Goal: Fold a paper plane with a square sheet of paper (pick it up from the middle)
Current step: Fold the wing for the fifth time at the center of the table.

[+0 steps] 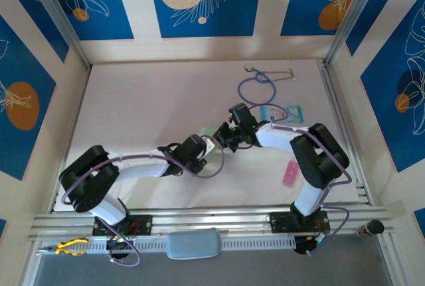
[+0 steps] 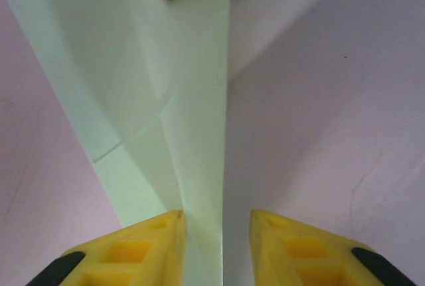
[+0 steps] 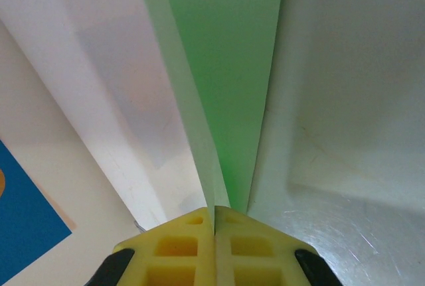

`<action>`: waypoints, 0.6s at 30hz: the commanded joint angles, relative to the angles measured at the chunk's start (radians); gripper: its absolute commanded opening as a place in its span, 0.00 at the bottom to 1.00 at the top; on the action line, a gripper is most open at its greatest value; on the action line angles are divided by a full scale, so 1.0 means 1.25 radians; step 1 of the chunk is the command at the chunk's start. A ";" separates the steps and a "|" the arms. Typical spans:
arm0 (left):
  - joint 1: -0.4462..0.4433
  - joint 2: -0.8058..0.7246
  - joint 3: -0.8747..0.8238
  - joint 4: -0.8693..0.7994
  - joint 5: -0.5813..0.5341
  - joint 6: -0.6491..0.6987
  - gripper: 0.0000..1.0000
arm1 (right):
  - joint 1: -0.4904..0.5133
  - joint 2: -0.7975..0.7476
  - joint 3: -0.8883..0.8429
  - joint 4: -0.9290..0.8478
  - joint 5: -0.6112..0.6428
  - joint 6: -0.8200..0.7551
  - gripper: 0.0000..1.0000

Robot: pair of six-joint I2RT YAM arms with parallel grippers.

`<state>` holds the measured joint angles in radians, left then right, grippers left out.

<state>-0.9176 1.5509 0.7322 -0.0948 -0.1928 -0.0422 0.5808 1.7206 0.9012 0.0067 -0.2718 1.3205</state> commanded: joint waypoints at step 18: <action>-0.018 -0.016 -0.008 -0.008 -0.083 0.031 0.12 | -0.002 -0.018 -0.016 0.018 -0.026 0.016 0.02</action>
<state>-0.9279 1.5520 0.7319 -0.0948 -0.2871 -0.0162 0.5804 1.7206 0.8997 0.0246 -0.2749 1.3304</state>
